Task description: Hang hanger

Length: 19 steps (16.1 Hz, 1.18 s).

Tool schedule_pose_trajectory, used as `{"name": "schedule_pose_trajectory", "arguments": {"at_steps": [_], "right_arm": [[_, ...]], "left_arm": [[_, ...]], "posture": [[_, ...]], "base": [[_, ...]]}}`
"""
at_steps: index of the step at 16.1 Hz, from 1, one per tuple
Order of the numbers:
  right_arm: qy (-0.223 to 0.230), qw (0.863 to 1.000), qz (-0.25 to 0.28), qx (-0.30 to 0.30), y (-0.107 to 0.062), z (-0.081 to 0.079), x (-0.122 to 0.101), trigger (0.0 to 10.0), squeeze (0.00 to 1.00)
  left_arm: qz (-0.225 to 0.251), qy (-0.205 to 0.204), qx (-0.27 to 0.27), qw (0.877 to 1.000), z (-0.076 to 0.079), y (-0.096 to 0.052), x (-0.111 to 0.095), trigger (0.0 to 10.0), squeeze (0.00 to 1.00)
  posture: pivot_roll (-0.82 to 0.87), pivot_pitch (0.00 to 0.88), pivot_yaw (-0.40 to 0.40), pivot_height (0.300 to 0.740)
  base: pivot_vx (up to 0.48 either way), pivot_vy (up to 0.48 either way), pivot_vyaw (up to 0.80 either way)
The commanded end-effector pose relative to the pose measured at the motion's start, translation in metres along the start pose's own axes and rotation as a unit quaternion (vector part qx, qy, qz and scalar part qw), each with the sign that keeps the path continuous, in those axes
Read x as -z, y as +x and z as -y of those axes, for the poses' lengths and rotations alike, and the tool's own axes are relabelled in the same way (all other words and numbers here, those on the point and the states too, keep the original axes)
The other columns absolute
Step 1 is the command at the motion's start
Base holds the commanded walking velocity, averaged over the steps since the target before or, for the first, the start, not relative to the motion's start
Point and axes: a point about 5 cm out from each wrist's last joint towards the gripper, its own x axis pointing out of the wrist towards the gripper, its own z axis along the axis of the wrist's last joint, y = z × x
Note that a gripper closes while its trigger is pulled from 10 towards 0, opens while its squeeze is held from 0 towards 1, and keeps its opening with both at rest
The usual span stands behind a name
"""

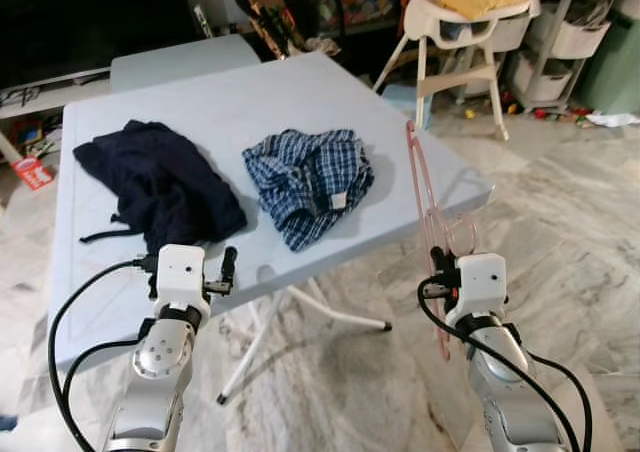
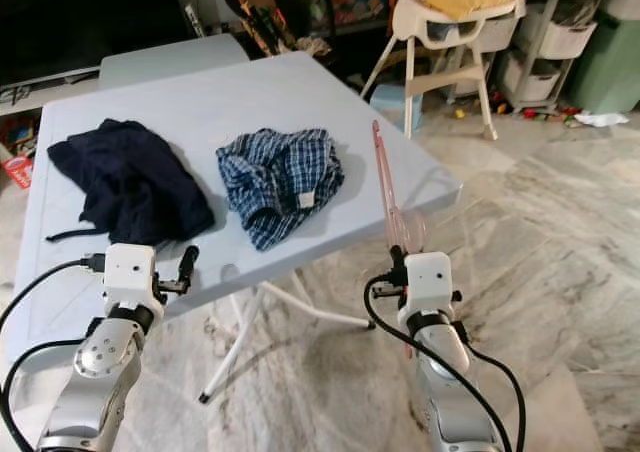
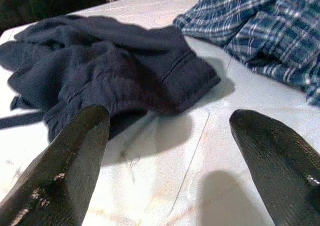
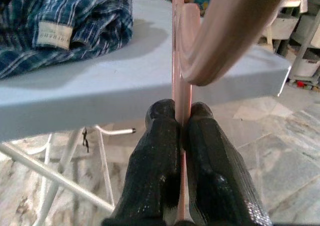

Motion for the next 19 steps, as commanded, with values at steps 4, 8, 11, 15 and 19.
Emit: {"name": "schedule_pose_trajectory", "arguments": {"at_steps": [4, 8, 11, 15, 19], "right_arm": [[0.006, 1.000, 0.008, 0.006, 0.0013, -0.0005, -0.0047, 10.0, 0.00], [0.005, 1.000, 0.006, 0.005, 0.0015, -0.0005, -0.0046, 10.0, 0.00], [0.004, 1.000, 0.006, 0.006, 0.0018, -0.0005, -0.0052, 10.0, 0.00], [0.004, 1.000, 0.005, 0.007, 0.0028, -0.0003, -0.0058, 10.0, 0.00], [0.009, 1.000, 0.001, 0.007, 0.0041, -0.0007, -0.0061, 10.0, 0.00]], "left_arm": [[-0.007, 0.003, -0.001, 1.000, -0.0045, 0.0007, 0.0000, 10.0, 0.00], [-0.008, 0.003, 0.001, 1.000, -0.0032, 0.0005, 0.0001, 10.0, 0.00], [-0.009, 0.002, 0.004, 1.000, -0.0025, 0.0018, 0.0005, 10.0, 0.00], [-0.003, -0.015, 0.013, 1.000, -0.0024, 0.0060, -0.0019, 10.0, 0.00], [-0.004, -0.040, 0.039, 0.998, 0.0010, 0.0099, -0.0026, 10.0, 0.00]], "posture": [[-0.11, 0.000, 0.102, 0.740], [-0.11, 0.000, 0.098, 0.740], [-0.12, 0.000, 0.098, 0.740], [-0.12, 0.000, 0.100, 0.740], [-0.12, 0.000, 0.100, 0.740]], "base": [[-0.291, 0.000, 0.00], [-0.311, 0.000, 0.00], [-0.287, 0.000, 0.00], [-0.067, 0.000, 0.00], [0.000, 0.000, -0.56]]}}
